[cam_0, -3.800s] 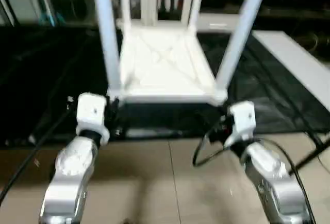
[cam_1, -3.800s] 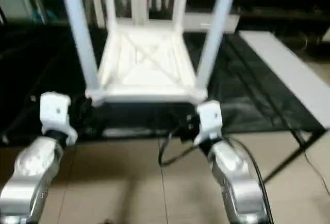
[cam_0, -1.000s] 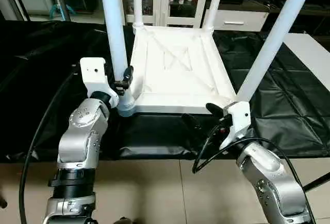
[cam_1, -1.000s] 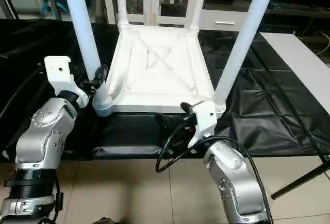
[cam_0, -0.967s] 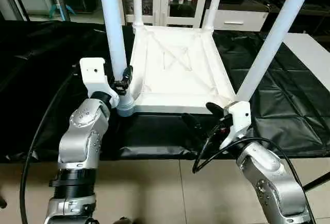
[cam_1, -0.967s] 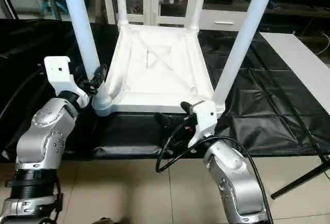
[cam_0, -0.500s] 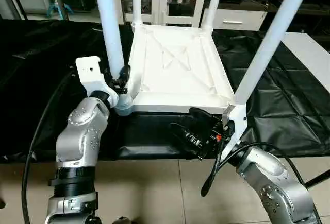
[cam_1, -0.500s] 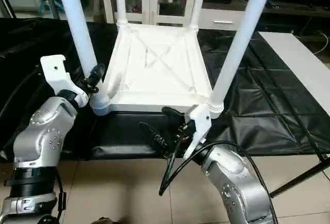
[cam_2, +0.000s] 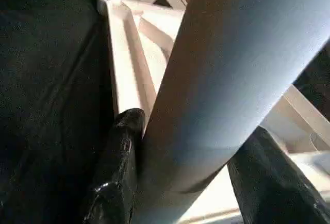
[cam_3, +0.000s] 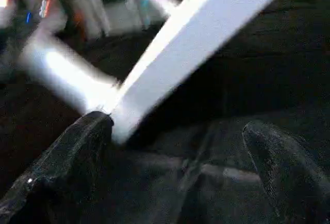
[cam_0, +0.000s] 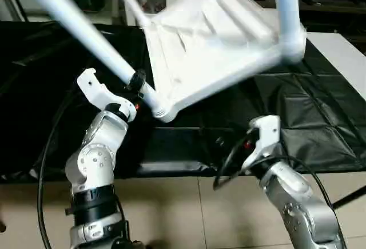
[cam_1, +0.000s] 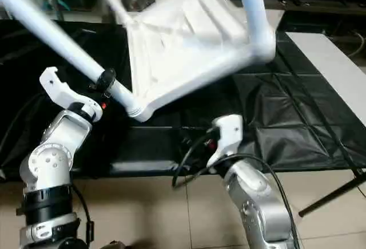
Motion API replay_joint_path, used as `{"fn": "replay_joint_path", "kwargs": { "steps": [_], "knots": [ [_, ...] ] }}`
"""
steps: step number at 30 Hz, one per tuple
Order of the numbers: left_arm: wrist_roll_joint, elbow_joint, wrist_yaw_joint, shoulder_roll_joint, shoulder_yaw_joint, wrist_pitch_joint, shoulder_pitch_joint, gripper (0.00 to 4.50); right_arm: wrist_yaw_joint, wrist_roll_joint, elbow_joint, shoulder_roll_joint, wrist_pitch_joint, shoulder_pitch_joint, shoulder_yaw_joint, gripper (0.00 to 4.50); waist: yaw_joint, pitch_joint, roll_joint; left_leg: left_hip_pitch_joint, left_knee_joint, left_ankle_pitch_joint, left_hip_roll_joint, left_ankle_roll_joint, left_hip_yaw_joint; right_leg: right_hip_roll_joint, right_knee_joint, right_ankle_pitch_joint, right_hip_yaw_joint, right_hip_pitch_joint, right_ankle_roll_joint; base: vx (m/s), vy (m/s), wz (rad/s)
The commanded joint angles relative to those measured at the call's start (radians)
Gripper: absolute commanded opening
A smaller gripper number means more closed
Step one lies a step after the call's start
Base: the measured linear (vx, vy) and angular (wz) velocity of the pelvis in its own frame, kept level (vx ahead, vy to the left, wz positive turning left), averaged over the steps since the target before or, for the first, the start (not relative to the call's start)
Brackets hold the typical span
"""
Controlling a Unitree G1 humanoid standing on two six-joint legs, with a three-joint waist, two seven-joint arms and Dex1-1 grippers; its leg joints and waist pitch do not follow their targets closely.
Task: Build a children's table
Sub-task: Flip table
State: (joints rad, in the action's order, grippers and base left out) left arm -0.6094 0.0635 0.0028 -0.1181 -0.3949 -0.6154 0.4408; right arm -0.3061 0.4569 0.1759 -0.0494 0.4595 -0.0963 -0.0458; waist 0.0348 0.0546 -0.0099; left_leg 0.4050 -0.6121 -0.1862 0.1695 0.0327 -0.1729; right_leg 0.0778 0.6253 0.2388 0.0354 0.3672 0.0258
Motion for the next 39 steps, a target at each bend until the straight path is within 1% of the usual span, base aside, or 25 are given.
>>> {"fn": "replay_joint_path", "kwargs": {
  "steps": [1, 2, 3, 4, 5, 6, 9, 10, 11, 13, 15, 16, 17, 20, 21, 23, 25, 28, 29, 30, 31, 33, 35, 37, 39],
  "knots": [
    [-0.051, 0.036, 0.007, -0.022, 0.002, -0.012, 0.007, 2.21, 0.053, 0.107, -0.020, 0.035, 0.019, -0.035, -0.081, 4.50, 0.004, -0.063, -0.008, -0.028, 0.080, -0.105, 0.057, -0.042, 0.023, 0.062, -0.065, -0.073, -0.036, -0.028, -0.212, 0.000, 0.000, 0.00],
    [-0.052, 0.036, 0.007, -0.022, 0.002, -0.013, 0.007, 2.21, 0.056, 0.111, -0.022, 0.036, 0.019, -0.037, -0.085, 4.50, 0.006, -0.065, -0.005, -0.030, 0.078, -0.088, 0.056, -0.045, 0.022, 0.061, -0.063, -0.086, -0.035, -0.028, -0.208, 0.000, 0.000, 0.00],
    [-0.062, 0.037, 0.014, -0.021, 0.002, -0.018, 0.007, 2.20, 0.091, 0.196, -0.059, 0.066, 0.021, -0.078, -0.151, 4.50, 0.006, -0.065, -0.002, -0.032, 0.077, -0.081, 0.056, -0.045, 0.022, 0.060, -0.060, -0.099, -0.035, -0.027, -0.205, 0.000, 0.000, 0.00],
    [-0.062, 0.037, 0.014, -0.021, 0.002, -0.018, 0.007, 2.20, 0.091, 0.196, -0.059, 0.066, 0.021, -0.078, -0.151, 4.50, 0.006, -0.065, -0.002, -0.032, 0.077, -0.081, 0.056, -0.045, 0.022, 0.060, -0.060, -0.099, -0.035, -0.027, -0.205, 0.000, 0.000, 0.00],
    [-0.077, 0.039, 0.021, -0.019, -0.001, -0.026, 0.008, 2.20, 0.100, 0.254, -0.095, 0.078, 0.023, -0.118, -0.193, 4.50, 0.010, -0.066, -0.003, -0.035, 0.076, -0.072, 0.056, -0.038, 0.019, 0.057, -0.060, -0.111, -0.034, -0.026, -0.198, 0.000, 0.000, 0.00],
    [-0.082, 0.037, 0.022, -0.019, -0.003, -0.026, 0.010, 2.20, 0.094, 0.282, -0.118, 0.078, 0.026, -0.142, -0.210, 4.50, 0.012, -0.066, -0.003, -0.034, 0.076, -0.065, 0.055, -0.034, 0.018, 0.056, -0.060, -0.115, -0.033, -0.027, -0.194, 0.000, 0.000, 0.00],
    [-0.089, 0.038, 0.025, -0.016, -0.009, -0.029, 0.012, 2.20, 0.128, 0.322, -0.227, 0.078, 0.032, -0.238, -0.286, 4.50, 0.012, -0.064, -0.005, -0.034, 0.078, -0.079, 0.054, -0.015, 0.016, 0.057, -0.060, -0.095, -0.033, -0.027, -0.190, 0.000, 0.000, 0.00],
    [-0.089, 0.040, 0.025, -0.015, -0.010, -0.031, 0.013, 2.20, 0.137, 0.336, -0.260, 0.079, 0.033, -0.266, -0.311, 4.50, 0.013, -0.066, -0.003, -0.035, 0.077, -0.082, 0.053, -0.009, 0.016, 0.057, -0.059, -0.087, -0.032, -0.027, -0.190, 0.000, 0.000, 0.00],
    [-0.089, 0.041, 0.025, -0.015, -0.011, -0.031, 0.013, 2.20, 0.140, 0.345, -0.280, 0.079, 0.035, -0.283, -0.327, 4.50, 0.015, -0.067, -0.003, -0.036, 0.075, -0.074, 0.053, -0.004, 0.013, 0.056, -0.060, -0.094, -0.033, -0.026, -0.186, 0.000, 0.000, 0.00],
    [-0.091, 0.047, 0.024, -0.014, -0.011, -0.035, 0.009, 2.20, 0.125, 0.373, -0.325, 0.071, 0.046, -0.319, -0.347, 4.50, 0.020, -0.070, -0.004, -0.033, 0.073, -0.040, 0.052, -0.009, 0.014, 0.056, -0.055, -0.138, -0.032, -0.030, -0.180, 0.000, 0.000, 0.00],
    [-0.093, 0.055, 0.021, -0.011, -0.008, -0.041, 0.004, 2.20, 0.082, 0.400, -0.383, 0.048, 0.063, -0.357, -0.353, 4.50, 0.023, -0.072, -0.006, -0.031, 0.069, -0.019, 0.050, -0.020, 0.012, 0.056, -0.052, -0.172, -0.030, -0.033, -0.185, 0.000, 0.000, 0.00],
    [-0.093, 0.055, 0.021, -0.011, -0.008, -0.041, 0.004, 2.20, 0.082, 0.400, -0.383, 0.048, 0.063, -0.357, -0.353, 4.50, 0.023, -0.072, -0.006, -0.031, 0.069, -0.019, 0.050, -0.020, 0.012, 0.056, -0.052, -0.172, -0.030, -0.033, -0.185, 0.000, 0.000, 0.00],
    [-0.095, 0.059, 0.019, -0.009, -0.005, -0.045, 0.002, 2.20, 0.043, 0.411, -0.435, 0.029, 0.069, -0.387, -0.353, 4.50, 0.026, -0.073, -0.006, -0.031, 0.068, -0.007, 0.051, -0.028, 0.013, 0.058, -0.050, -0.182, -0.029, -0.035, -0.190, 0.000, 0.000, 0.00],
    [-0.098, 0.064, 0.016, -0.006, -0.003, -0.050, 0.001, 2.20, 0.006, 0.396, -0.493, 0.010, 0.068, -0.421, -0.347, 4.50, 0.029, -0.074, -0.006, -0.031, 0.067, -0.006, 0.052, -0.030, 0.011, 0.058, -0.050, -0.176, -0.028, -0.034, -0.207, 0.000, 0.000, 0.00],
    [-0.101, 0.068, 0.016, -0.003, -0.003, -0.054, -0.001, 2.20, -0.009, 0.373, -0.551, -0.001, 0.054, -0.462, -0.344, 4.50, 0.027, -0.074, -0.006, -0.030, 0.067, -0.009, 0.052, -0.028, 0.012, 0.058, -0.049, -0.168, -0.028, -0.035, -0.215, 0.000, 0.000, 0.00],
    [-0.101, 0.072, 0.014, -0.003, 0.000, -0.058, -0.004, 2.20, -0.017, 0.352, -0.605, -0.010, 0.040, -0.502, -0.343, 4.50, 0.028, -0.074, -0.005, -0.031, 0.066, -0.007, 0.052, -0.023, 0.010, 0.059, -0.050, -0.164, -0.028, -0.034, -0.223, 0.000, 0.000, 0.00],
    [-0.100, 0.075, 0.014, -0.004, 0.001, -0.061, -0.006, 2.20, -0.029, 0.343, -0.649, -0.019, 0.031, -0.534, -0.343, 4.50, 0.029, -0.075, -0.006, -0.032, 0.065, -0.002, 0.052, -0.028, 0.009, 0.059, -0.048, -0.169, -0.028, -0.034, -0.231, 0.000, 0.000, 0.00],
    [-0.100, 0.076, 0.014, -0.005, 0.001, -0.062, -0.007, 2.20, -0.033, 0.334, -0.669, -0.024, 0.025, -0.548, -0.337, 4.50, 0.033, -0.076, -0.006, -0.032, 0.064, 0.004, 0.053, -0.040, 0.008, 0.059, -0.048, -0.179, -0.028, -0.034, -0.237, 0.000, 0.000, 0.00],
    [-0.099, 0.076, 0.013, -0.006, 0.002, -0.062, -0.007, 2.20, -0.024, 0.321, -0.713, -0.032, 0.020, -0.573, -0.331, 4.50, 0.032, -0.077, -0.009, -0.032, 0.064, 0.011, 0.053, -0.042, 0.009, 0.059, -0.046, -0.181, -0.027, -0.035, -0.240, 0.000, 0.000, 0.00],
    [-0.100, 0.076, 0.013, -0.007, 0.003, -0.062, -0.007, 2.20, -0.014, 0.311, -0.740, -0.036, 0.017, -0.585, -0.328, 4.22, 0.032, -0.077, -0.008, -0.032, 0.063, 0.011, 0.053, -0.040, 0.008, 0.059, -0.046, -0.173, -0.026, -0.035, -0.247, 0.000, 0.000, 0.00],
    [-0.100, 0.078, 0.013, -0.008, 0.004, -0.062, -0.007, 2.20, -0.016, 0.305, -0.762, -0.038, 0.011, -0.593, -0.331, 4.16, 0.032, -0.078, -0.010, -0.032, 0.062, 0.011, 0.052, -0.041, 0.007, 0.059, -0.046, -0.173, -0.027, -0.035, -0.247, 0.000, 0.000, 0.00],
    [-0.100, 0.080, 0.013, -0.010, 0.005, -0.063, -0.008, 2.20, -0.027, 0.295, -0.789, -0.040, 0.004, -0.601, -0.336, 4.10, 0.033, -0.077, -0.009, -0.032, 0.063, -0.001, 0.053, -0.043, 0.006, 0.060, -0.047, -0.159, -0.027, -0.034, -0.248, 0.000, 0.000, 0.00],
    [-0.101, 0.084, 0.013, -0.012, 0.006, -0.065, -0.011, 2.20, -0.032, 0.294, -0.799, -0.038, -0.005, -0.605, -0.343, 3.81, 0.034, -0.077, -0.009, -0.032, 0.063, 0.004, 0.054, -0.046, 0.007, 0.060, -0.047, -0.164, -0.027, -0.034, -0.248, 0.000, 0.000, 0.00],
    [-0.103, 0.088, 0.010, -0.014, 0.012, -0.066, -0.012, 2.20, -0.030, 0.297, -0.819, -0.039, -0.017, -0.612, -0.356, 3.72, 0.035, -0.078, -0.008, -0.032, 0.063, 0.006, 0.055, -0.049, 0.007, 0.060, -0.046, -0.166, -0.027, -0.033, -0.248, 0.000, 0.000, 0.00],
    [-0.106, 0.092, 0.007, -0.016, 0.018, -0.068, -0.014, 2.20, -0.025, 0.291, -0.842, -0.043, -0.031, -0.619, -0.362, 3.50, 0.035, -0.078, -0.008, -0.032, 0.062, 0.003, 0.054, -0.049, 0.006, 0.060, -0.046, -0.165, -0.027, -0.033, -0.250, 0.000, 0.000, 0.00]
  ]
}}
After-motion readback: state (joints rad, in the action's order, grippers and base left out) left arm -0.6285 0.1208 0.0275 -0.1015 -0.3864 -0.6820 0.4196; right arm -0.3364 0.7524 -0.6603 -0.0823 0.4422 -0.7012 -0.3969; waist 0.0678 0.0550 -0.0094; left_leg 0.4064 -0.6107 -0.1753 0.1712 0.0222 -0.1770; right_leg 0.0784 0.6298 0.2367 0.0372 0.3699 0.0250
